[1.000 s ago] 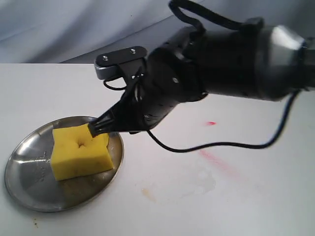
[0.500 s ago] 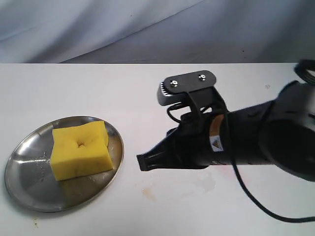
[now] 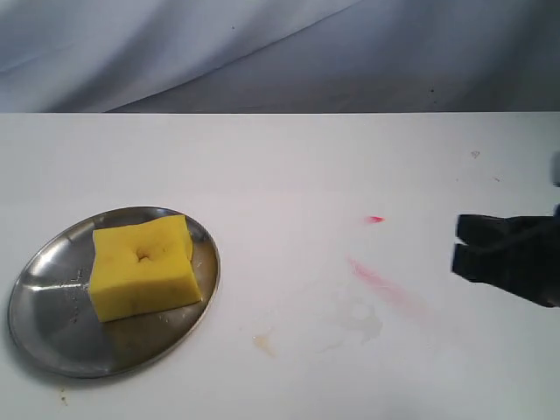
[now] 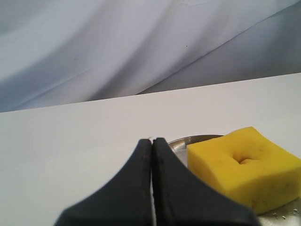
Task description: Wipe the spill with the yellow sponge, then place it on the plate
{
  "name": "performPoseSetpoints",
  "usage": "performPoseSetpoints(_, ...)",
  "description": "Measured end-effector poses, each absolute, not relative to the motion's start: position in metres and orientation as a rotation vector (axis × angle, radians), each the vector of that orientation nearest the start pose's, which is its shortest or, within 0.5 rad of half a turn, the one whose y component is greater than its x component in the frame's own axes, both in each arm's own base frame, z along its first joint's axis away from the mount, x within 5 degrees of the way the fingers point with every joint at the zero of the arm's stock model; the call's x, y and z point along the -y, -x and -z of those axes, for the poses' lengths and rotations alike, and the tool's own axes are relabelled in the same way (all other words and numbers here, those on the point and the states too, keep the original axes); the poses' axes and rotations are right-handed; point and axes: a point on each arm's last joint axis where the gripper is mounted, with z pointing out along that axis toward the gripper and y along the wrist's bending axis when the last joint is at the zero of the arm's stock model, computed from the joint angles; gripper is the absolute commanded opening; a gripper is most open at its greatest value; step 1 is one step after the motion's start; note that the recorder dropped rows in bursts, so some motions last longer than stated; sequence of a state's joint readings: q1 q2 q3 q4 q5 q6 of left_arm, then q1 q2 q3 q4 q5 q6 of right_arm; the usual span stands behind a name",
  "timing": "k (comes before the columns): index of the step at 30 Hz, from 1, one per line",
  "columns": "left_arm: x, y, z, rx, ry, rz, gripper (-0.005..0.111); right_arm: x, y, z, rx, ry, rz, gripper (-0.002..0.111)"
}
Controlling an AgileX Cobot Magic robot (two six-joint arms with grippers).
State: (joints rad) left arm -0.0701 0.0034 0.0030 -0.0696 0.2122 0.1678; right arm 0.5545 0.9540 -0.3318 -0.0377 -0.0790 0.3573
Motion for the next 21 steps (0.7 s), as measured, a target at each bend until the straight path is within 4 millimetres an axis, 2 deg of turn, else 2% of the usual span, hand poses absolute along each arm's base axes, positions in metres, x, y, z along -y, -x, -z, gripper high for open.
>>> performPoseSetpoints(5,0.005,-0.056,-0.193,-1.695,-0.155,-0.01,0.0,-0.055,-0.129,-0.223,-1.917,0.236,-0.382,0.0)
performPoseSetpoints(10,0.005,-0.056,-0.193,-1.695,-0.155,-0.01,0.0,-0.032,-0.104,-0.217,-1.781,0.251,-0.224,0.0)
performPoseSetpoints(16,0.005,-0.056,-0.193,-1.695,-0.155,-0.01,0.0,-0.016,-0.077,-0.21,-1.62,0.156,-0.175,0.0)
performPoseSetpoints(21,0.005,-0.056,-0.193,-1.695,-0.155,-0.01,0.0,-0.01,-0.06,-0.214,-1.51,0.088,-0.162,0.0)
